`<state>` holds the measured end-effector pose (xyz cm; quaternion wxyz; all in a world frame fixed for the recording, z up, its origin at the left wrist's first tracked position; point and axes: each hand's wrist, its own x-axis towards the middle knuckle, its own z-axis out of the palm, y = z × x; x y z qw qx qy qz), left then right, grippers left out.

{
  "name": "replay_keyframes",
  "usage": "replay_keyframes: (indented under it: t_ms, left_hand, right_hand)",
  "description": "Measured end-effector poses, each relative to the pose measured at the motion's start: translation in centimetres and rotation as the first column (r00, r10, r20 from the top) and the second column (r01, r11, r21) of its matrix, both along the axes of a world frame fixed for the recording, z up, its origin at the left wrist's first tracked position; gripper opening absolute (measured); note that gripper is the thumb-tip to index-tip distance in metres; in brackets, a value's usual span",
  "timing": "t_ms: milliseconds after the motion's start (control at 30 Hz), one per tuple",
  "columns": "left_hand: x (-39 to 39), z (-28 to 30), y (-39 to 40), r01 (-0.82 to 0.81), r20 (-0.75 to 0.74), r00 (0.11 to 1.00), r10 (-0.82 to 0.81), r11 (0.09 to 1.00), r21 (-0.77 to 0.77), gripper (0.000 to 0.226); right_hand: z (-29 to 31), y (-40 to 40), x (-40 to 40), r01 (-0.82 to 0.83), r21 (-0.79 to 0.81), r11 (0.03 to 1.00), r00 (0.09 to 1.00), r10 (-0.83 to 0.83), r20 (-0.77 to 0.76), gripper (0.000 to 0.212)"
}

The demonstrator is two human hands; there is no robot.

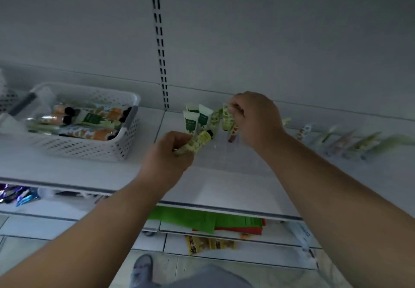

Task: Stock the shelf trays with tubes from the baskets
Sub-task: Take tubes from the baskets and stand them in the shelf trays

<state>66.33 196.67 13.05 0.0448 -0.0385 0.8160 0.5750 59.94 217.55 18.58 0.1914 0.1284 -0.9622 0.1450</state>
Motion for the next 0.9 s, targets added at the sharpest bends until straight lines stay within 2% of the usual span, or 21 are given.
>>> replay_keyframes:
  t_ms: [100,200,300,367,467,500,600,667,733,833,900]
  left_hand:
    - [0.1,-0.1,0.0,-0.097,0.005,0.995,0.096,0.995,0.031,0.026]
    - [0.2,0.0,-0.1,-0.156,-0.007,0.988,0.156,0.987,0.051,0.021]
    - [0.4,0.2,-0.2,-0.162,-0.03,0.986,0.165,0.983,0.091,0.02]
    - [0.2,0.6,-0.3,-0.137,-0.041,0.989,0.143,0.983,0.122,0.02]
    - [-0.7,1.1,0.3,-0.1,-0.088,0.99,0.112,0.987,0.123,0.027]
    - [-1.0,1.2,0.7,-0.087,-0.105,0.989,0.101,0.988,0.126,0.032]
    - [-1.9,1.0,1.9,0.018,-0.191,0.982,-0.002,0.997,0.077,0.042]
    - [-2.3,0.8,2.5,0.06,-0.242,0.969,-0.057,0.998,0.009,0.045]
    - [-2.5,0.6,2.8,0.068,-0.252,0.965,-0.065,0.998,0.003,0.045]
    - [-2.1,0.0,3.0,0.061,-0.288,0.956,-0.055,0.998,0.012,0.038]
    - [-1.7,-0.6,2.8,0.043,-0.344,0.936,-0.073,0.994,-0.096,0.029]
  right_hand:
    - [0.1,-0.2,-0.9,-0.044,0.006,0.999,0.999,0.044,-0.02,0.016]
    - [-0.1,-0.5,-1.5,-0.074,-0.043,0.996,0.996,0.077,0.052,0.019]
    - [-1.0,-0.3,-1.6,-0.044,0.091,0.995,0.997,0.037,0.07,0.019]
    - [-1.2,-0.2,-1.3,-0.004,0.124,0.992,1.0,0.002,0.02,0.016]
    - [-0.1,-0.7,-0.2,-0.078,0.001,0.997,0.993,0.078,-0.09,0.015]
    - [0.6,-1.1,0.5,-0.13,-0.063,0.989,0.989,0.125,-0.084,0.015]
    - [2.3,-2.1,2.4,-0.24,-0.256,0.936,0.952,0.278,0.124,0.021]
    - [2.5,-2.3,2.9,-0.268,-0.242,0.932,0.917,0.324,0.233,0.019]
    - [2.3,-2.2,3.0,-0.26,-0.174,0.95,0.917,0.3,0.264,0.01]
    - [2.1,-1.3,3.1,-0.157,-0.201,0.967,0.945,0.206,0.254,0.004]
    - [2.0,-0.6,3.0,-0.084,-0.247,0.965,0.975,0.131,0.18,0.005]
